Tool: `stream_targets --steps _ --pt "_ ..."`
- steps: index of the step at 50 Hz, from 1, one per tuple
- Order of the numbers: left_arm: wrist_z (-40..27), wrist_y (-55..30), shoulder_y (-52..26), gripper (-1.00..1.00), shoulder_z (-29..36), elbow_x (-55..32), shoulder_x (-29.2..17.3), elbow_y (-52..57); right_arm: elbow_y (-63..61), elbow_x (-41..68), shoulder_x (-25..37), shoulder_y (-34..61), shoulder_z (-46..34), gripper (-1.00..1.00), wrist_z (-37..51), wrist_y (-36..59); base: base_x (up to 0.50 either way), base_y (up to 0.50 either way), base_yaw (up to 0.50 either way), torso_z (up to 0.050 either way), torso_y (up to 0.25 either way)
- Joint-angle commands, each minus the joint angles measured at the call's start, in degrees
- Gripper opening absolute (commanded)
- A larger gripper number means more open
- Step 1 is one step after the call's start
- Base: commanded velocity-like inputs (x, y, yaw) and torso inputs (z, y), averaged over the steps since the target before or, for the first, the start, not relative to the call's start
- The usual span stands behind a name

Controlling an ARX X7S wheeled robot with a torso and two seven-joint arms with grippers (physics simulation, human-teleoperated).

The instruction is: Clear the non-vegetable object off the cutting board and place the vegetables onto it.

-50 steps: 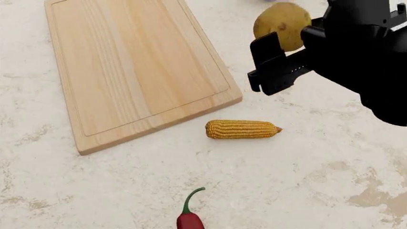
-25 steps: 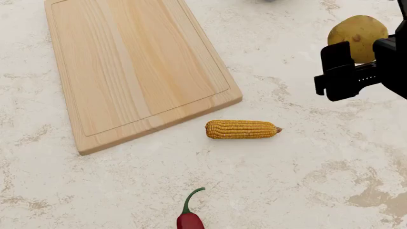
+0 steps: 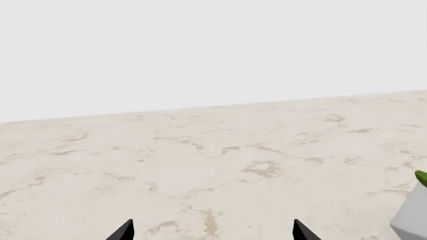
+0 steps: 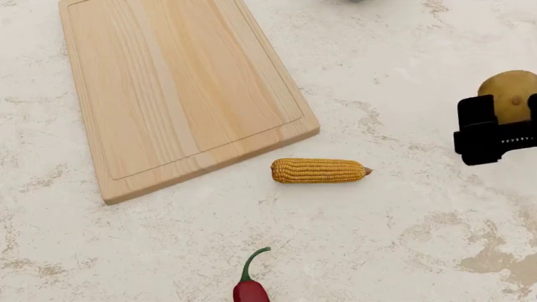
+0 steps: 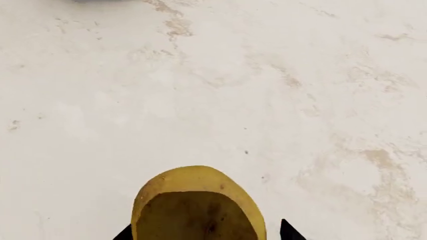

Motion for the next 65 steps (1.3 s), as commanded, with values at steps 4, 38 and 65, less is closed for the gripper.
stream_targets --steps 4,38,65 --pt "1.4 -0.02 0.35 1.0 -1.48 0.27 0.99 0.24 0.76 -1.37 0.42 -2.64 1.88 1.0 -0.41 -1.96 0.0 0.0 0.0 0.0 0.0" --pt "0.43 -1.9 0.99 1.0 -1.92 -0.9 -0.28 3.25 -12.44 -1.19 -1.87 18.28 3.38 1.0 -4.84 16.79 0.0 0.0 0.0 0.0 0.0" --pt "0.17 -2.51 1.8 1.0 -1.86 -1.62 -0.88 5.27 -13.11 -6.34 -14.61 22.77 -2.42 1.0 -22.06 22.16 0.0 0.0 0.0 0.0 0.0"
